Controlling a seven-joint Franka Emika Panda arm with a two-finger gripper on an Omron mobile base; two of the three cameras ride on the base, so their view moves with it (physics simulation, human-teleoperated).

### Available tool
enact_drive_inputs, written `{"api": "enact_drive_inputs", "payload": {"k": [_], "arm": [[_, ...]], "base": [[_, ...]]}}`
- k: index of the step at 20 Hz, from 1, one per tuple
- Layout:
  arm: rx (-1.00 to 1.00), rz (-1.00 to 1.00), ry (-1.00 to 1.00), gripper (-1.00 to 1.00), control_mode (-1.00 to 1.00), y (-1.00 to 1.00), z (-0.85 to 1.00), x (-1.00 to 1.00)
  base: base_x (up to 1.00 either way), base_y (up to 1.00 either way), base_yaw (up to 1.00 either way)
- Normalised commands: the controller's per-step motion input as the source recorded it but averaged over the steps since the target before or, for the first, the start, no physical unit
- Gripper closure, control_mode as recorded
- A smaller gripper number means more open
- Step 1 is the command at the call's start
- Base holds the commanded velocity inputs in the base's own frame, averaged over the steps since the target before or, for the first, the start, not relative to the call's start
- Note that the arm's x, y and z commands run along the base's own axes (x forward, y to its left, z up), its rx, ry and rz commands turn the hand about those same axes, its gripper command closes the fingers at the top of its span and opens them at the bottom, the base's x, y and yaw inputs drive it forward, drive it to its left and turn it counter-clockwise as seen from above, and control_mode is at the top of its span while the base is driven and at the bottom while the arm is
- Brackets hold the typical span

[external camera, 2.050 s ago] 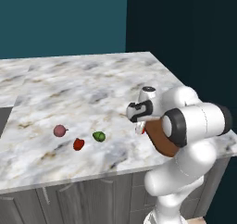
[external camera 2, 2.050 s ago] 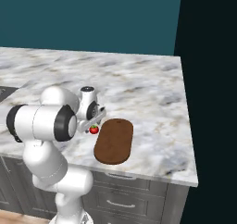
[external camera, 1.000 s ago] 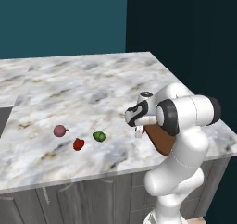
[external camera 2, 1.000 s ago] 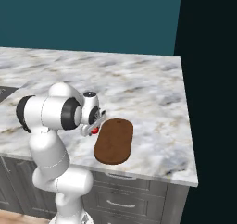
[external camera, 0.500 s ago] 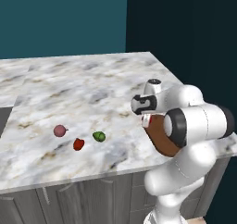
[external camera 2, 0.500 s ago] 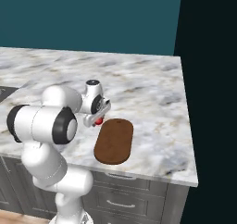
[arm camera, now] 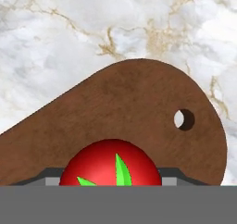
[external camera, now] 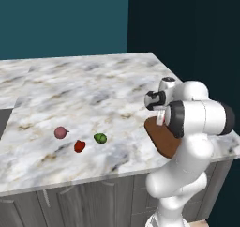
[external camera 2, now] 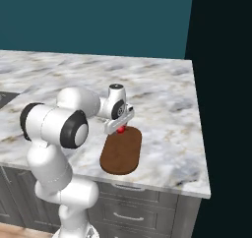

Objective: Place the avocado, onion, tomato, and bell pepper on the cutting board.

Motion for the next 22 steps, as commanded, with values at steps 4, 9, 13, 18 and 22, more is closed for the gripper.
{"api": "enact_drive_inputs", "payload": {"k": [4,9,13,18,22], "arm": [[0.0,0.0,0.0,1.0,-1.0,-0.3,-0.25,0.15],[0.0,0.0,0.0,1.0,-1.0,0.0,-0.21,0.03],[0.0,0.0,0.0,1.0,-1.0,0.0,-0.27,0.0],[0.0,0.0,0.0,-1.0,-1.0,0.0,-0.15,0.0],[0.0,0.0,0.0,-1.0,-1.0,0.0,0.0,0.01]], "base": [[0.0,0.0,0.0],[0.0,0.0,0.0],[0.0,0.0,0.0],[0.0,0.0,0.0],[0.0,0.0,0.0]]}}
